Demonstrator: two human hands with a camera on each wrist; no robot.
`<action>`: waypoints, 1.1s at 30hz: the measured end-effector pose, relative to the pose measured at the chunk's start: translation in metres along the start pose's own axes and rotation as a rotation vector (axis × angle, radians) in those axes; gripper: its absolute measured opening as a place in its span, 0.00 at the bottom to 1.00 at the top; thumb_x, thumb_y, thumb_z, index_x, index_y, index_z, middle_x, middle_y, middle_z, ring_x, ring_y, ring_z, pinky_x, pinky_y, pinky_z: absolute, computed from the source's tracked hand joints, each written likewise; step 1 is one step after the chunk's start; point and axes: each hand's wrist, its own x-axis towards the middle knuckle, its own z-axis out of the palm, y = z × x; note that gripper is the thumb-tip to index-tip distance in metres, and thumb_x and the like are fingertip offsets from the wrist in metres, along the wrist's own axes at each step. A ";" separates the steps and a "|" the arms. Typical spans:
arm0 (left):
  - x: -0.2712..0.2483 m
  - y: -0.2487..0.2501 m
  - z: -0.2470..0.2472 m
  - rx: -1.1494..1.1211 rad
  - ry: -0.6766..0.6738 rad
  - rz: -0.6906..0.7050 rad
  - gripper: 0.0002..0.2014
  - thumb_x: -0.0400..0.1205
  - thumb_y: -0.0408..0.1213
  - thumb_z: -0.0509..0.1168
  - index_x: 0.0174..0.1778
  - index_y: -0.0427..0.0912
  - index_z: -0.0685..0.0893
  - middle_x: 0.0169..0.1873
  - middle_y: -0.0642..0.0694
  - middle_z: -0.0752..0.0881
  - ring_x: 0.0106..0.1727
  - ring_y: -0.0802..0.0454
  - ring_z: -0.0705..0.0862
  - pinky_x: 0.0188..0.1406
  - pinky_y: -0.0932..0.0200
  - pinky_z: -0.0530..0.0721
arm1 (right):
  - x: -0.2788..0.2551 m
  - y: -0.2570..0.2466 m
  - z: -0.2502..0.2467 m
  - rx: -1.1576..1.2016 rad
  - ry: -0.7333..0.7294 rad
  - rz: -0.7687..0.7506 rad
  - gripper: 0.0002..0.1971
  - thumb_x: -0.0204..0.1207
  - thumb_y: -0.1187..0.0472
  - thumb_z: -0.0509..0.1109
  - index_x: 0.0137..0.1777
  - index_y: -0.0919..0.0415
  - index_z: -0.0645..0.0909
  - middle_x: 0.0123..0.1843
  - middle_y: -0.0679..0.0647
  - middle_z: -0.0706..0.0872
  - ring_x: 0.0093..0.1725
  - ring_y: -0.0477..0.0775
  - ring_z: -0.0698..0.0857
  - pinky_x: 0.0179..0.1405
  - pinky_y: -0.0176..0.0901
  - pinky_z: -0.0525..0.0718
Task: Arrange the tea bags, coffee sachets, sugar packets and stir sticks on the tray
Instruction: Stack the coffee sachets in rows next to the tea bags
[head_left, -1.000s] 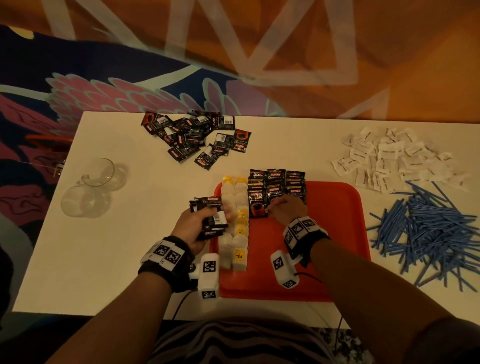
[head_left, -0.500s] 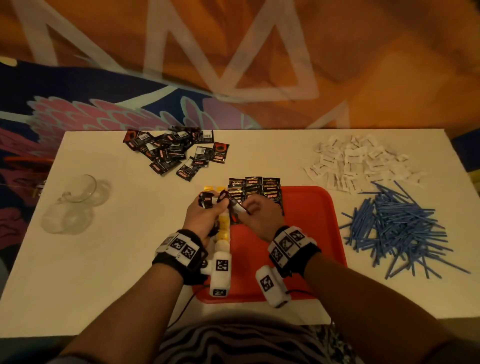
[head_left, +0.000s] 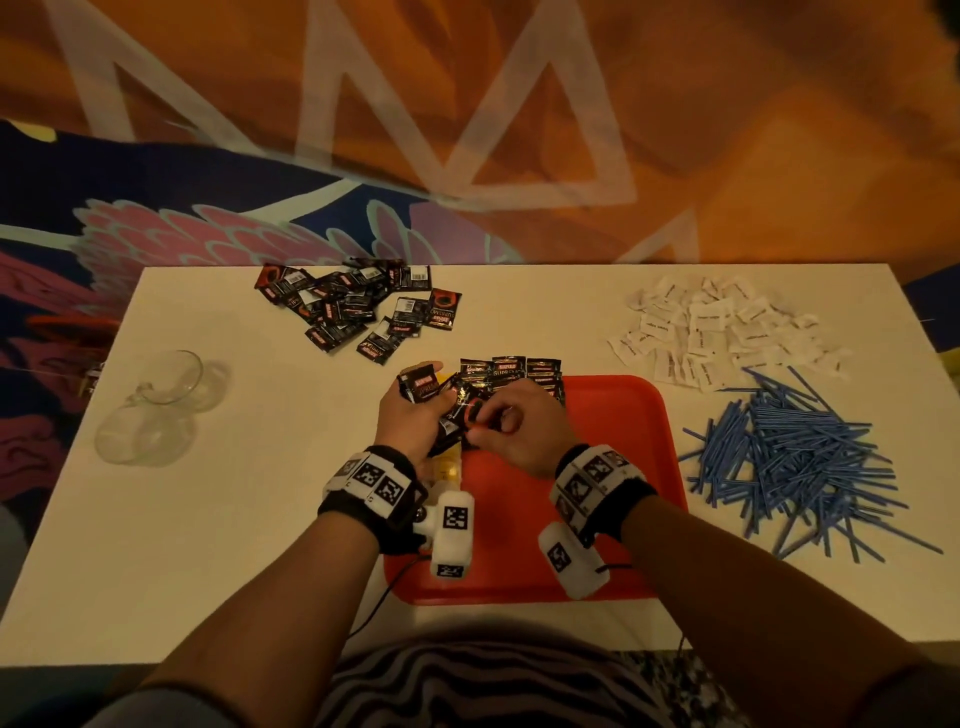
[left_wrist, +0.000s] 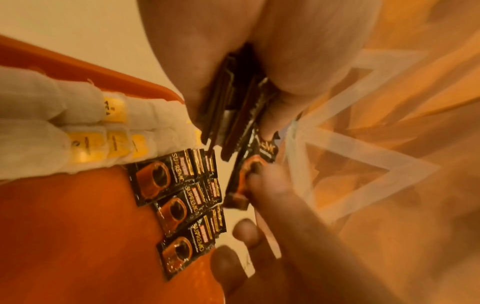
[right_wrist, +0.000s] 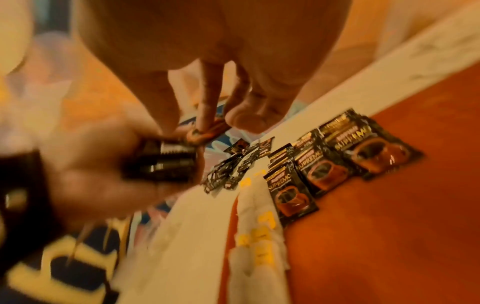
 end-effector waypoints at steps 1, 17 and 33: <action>0.000 0.001 -0.001 0.024 -0.033 0.008 0.20 0.78 0.24 0.71 0.51 0.59 0.89 0.54 0.41 0.91 0.57 0.40 0.90 0.62 0.32 0.85 | 0.002 0.000 -0.002 0.053 0.008 0.062 0.08 0.68 0.53 0.82 0.38 0.48 0.84 0.48 0.46 0.81 0.38 0.41 0.80 0.38 0.30 0.76; 0.007 -0.012 0.003 -0.030 -0.083 -0.156 0.08 0.82 0.29 0.70 0.56 0.40 0.88 0.48 0.34 0.92 0.44 0.39 0.92 0.40 0.45 0.91 | 0.013 0.016 0.005 0.349 -0.139 0.367 0.13 0.71 0.69 0.79 0.55 0.66 0.86 0.49 0.60 0.91 0.40 0.51 0.91 0.36 0.33 0.86; 0.017 -0.035 0.012 0.231 -0.201 -0.117 0.10 0.83 0.31 0.69 0.60 0.41 0.84 0.54 0.39 0.90 0.55 0.40 0.89 0.55 0.42 0.88 | -0.002 0.056 0.006 0.345 -0.196 0.466 0.13 0.73 0.64 0.77 0.58 0.64 0.86 0.53 0.54 0.90 0.48 0.46 0.89 0.40 0.31 0.85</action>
